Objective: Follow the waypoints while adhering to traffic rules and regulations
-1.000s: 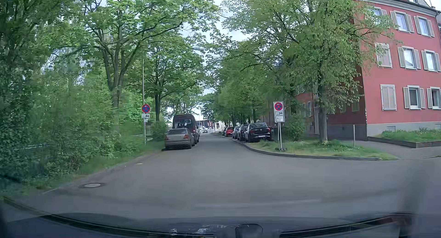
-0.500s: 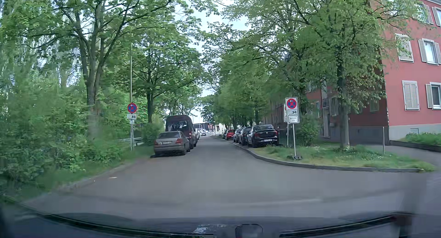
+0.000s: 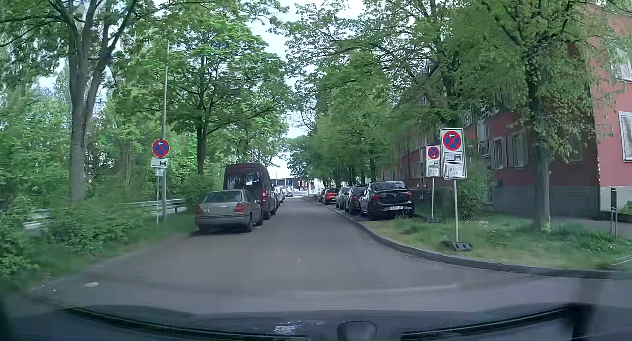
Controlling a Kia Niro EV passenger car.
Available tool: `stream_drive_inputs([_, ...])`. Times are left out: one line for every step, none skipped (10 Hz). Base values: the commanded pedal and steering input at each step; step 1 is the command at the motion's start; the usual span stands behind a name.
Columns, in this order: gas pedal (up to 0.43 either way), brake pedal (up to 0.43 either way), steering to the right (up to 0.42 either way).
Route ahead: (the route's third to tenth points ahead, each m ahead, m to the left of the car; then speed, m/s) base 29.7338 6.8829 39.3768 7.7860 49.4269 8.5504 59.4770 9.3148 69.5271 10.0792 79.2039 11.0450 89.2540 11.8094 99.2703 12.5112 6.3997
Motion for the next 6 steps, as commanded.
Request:
stream_drive_inputs([0.138, 0.000, -0.012])
stream_drive_inputs([0.138, 0.000, -0.012])
stream_drive_inputs([0.138, 0.000, -0.012])
stream_drive_inputs([0.138, 0.000, -0.012])
stream_drive_inputs([0.138, 0.000, -0.013])
stream_drive_inputs([0.138, 0.000, -0.013])
